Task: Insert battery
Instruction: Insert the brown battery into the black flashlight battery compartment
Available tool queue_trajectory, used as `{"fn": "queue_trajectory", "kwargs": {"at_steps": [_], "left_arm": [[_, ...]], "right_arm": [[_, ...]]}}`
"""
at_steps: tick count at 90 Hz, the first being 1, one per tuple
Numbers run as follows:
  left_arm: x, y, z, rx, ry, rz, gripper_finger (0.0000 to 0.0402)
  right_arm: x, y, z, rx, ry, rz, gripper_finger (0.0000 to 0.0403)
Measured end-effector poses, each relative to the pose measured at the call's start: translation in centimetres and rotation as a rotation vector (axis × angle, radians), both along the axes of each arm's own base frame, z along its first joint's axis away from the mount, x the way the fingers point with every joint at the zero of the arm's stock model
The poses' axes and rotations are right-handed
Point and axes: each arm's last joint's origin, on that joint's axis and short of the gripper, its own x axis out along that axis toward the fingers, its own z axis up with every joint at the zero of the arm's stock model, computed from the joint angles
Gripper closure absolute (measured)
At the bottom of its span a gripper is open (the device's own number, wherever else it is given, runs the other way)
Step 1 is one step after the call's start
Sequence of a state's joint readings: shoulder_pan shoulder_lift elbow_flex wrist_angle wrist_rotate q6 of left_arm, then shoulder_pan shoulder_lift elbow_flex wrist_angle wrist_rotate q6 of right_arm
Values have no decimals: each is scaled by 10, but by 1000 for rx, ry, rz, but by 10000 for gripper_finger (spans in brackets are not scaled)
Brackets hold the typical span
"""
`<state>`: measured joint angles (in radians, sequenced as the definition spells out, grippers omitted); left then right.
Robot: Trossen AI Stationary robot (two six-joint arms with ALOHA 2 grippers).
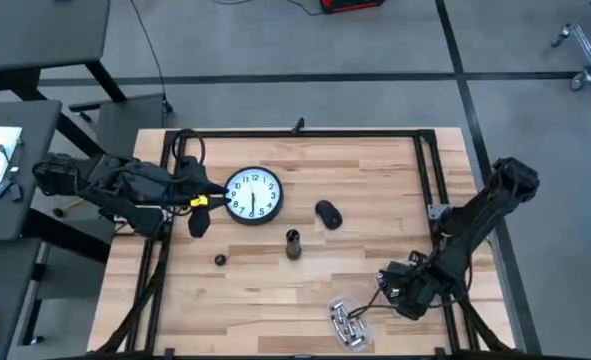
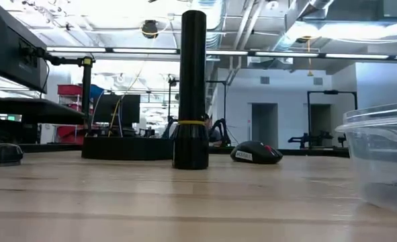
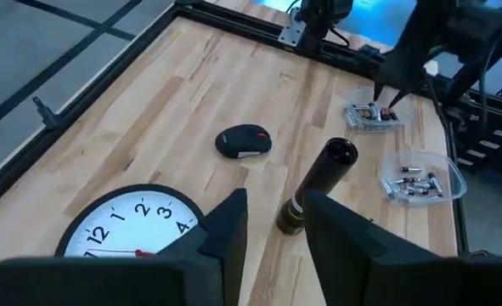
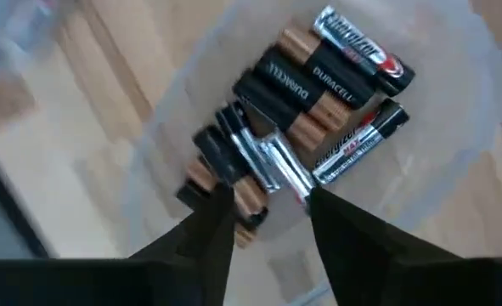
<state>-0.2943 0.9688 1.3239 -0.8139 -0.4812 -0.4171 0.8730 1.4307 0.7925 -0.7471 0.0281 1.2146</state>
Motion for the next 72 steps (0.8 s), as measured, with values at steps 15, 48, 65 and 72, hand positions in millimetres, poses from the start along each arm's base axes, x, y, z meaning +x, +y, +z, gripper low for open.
{"fn": "queue_trajectory", "kwargs": {"at_steps": [15,48,65,72], "left_arm": [[0,0,0,-1,0,1,304],[0,0,0,-2,3,2,304],[0,0,0,-4,4,3,304],[0,0,-1,-9,3,6,304]], "right_arm": [[4,2,-10,-29,27,41,284],[0,13,0,36,-35,181,285],[7,20,-14,19,-54,285,285],[9,23,-20,2,-42,305,285]]}}
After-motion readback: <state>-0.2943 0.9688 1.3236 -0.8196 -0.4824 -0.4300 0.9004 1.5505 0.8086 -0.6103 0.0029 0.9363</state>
